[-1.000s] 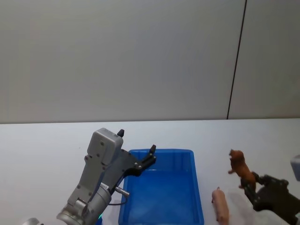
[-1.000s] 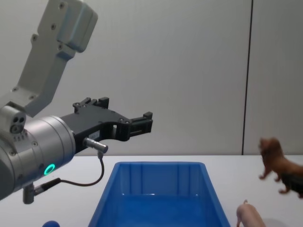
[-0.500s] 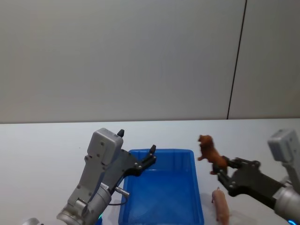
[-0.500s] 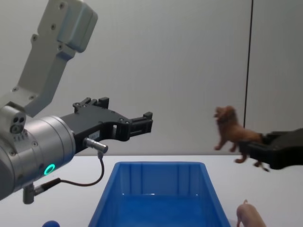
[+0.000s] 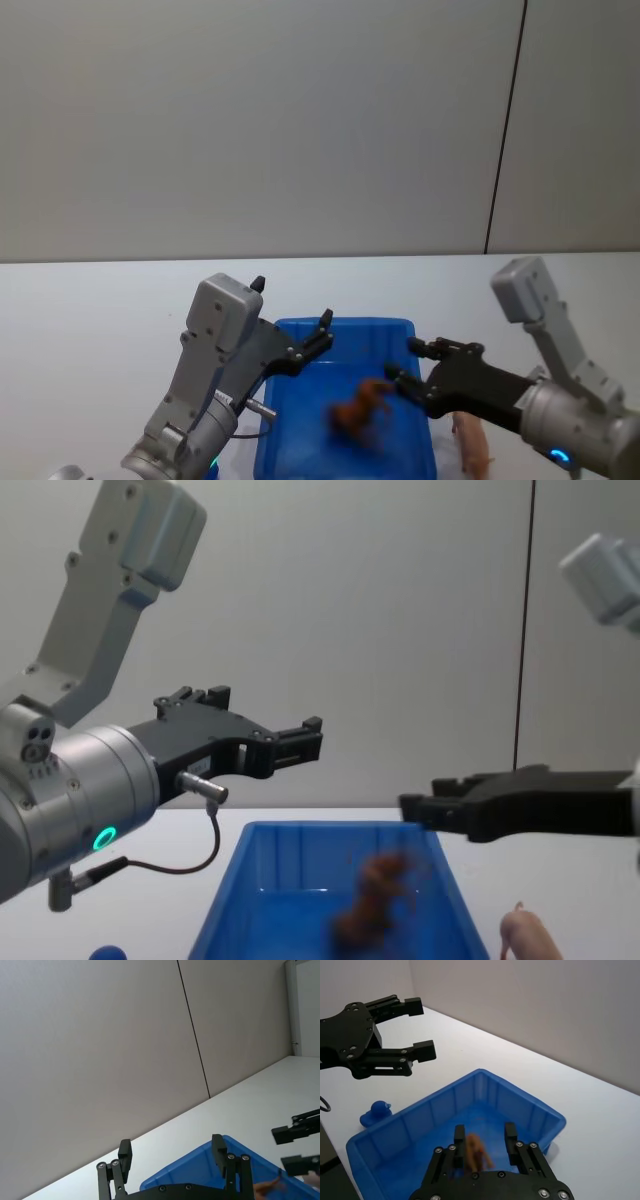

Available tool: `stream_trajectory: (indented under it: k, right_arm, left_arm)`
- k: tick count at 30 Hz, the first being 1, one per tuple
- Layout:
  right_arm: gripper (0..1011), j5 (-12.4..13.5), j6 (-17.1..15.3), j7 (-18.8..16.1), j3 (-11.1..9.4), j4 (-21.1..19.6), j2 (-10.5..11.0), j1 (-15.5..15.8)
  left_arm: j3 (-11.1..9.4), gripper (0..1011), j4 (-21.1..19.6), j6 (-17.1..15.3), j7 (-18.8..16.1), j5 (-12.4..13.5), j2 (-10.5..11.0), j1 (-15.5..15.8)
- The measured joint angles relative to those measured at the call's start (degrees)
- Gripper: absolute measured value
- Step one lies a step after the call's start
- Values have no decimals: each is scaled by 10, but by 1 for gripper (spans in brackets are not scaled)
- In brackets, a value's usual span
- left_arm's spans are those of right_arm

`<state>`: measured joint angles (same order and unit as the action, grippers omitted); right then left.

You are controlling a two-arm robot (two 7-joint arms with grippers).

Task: Pick up the two dolls from the table and place them into the box.

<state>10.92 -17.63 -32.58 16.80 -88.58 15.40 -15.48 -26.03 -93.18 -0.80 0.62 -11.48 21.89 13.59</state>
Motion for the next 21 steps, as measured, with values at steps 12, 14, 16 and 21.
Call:
stream_trajectory:
  k: [12, 14, 16, 21]
  right_arm:
    - [843, 2, -12, -10, 12, 32, -19, -24]
    - [873, 6, -11, -7, 12, 32, -18, -23]
    - [911, 11, -8, 0, 10, 30, -14, -19]
    - [1001, 23, -2, 17, 3, 17, -3, -4]
  left_arm:
    - [0, 1003, 0, 0, 0, 0, 0, 0]
    - [0, 1003, 0, 0, 0, 0, 0, 0]
    - [0, 1003, 0, 0, 0, 0, 0, 0]
    - [0, 1003, 0, 0, 0, 0, 0, 0]
